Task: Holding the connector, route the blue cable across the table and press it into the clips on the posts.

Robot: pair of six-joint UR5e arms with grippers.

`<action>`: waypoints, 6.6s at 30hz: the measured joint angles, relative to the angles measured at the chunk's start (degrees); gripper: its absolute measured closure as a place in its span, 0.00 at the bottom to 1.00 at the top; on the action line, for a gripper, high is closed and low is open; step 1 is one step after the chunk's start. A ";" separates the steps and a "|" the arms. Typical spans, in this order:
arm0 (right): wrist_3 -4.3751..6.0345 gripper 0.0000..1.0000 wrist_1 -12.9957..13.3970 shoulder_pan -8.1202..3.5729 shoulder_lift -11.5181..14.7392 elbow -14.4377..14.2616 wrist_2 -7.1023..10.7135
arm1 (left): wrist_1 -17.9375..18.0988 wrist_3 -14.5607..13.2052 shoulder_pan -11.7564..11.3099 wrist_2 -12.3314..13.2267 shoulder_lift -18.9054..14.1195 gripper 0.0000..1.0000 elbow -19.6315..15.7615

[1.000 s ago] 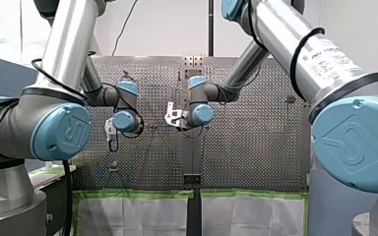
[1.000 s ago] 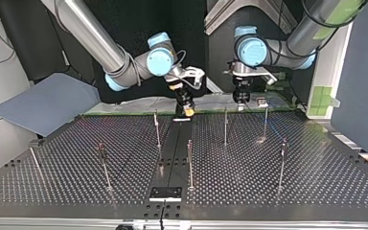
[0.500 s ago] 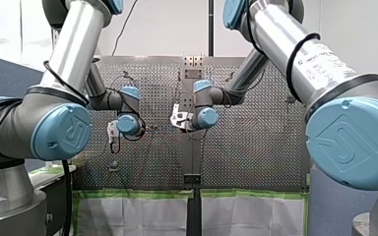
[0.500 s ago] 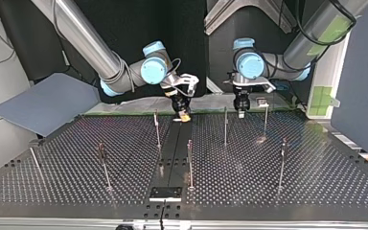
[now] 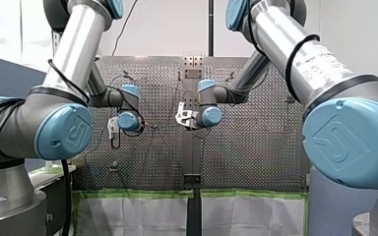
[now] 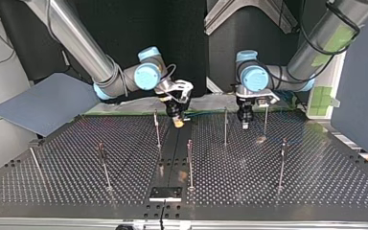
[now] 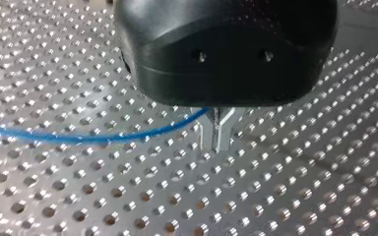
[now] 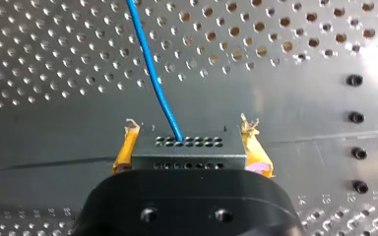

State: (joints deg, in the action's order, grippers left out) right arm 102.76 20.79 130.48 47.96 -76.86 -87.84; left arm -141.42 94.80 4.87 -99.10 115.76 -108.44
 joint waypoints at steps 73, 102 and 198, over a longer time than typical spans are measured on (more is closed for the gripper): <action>-0.16 1.00 -1.27 -1.60 -2.21 2.63 3.55 | -10.01 0.56 5.37 0.06 -11.16 0.00 -9.26; -0.49 1.00 -5.31 -2.06 -3.20 3.01 3.72 | -3.89 3.93 17.91 -8.86 -5.88 0.00 -4.35; -0.55 1.00 -11.08 -3.09 6.37 3.80 2.92 | -18.59 6.69 17.73 -13.10 -2.37 1.00 11.65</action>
State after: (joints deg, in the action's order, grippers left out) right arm 102.21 9.72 127.39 54.33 -73.05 -84.92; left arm -160.01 101.49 22.60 -112.20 113.39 -96.80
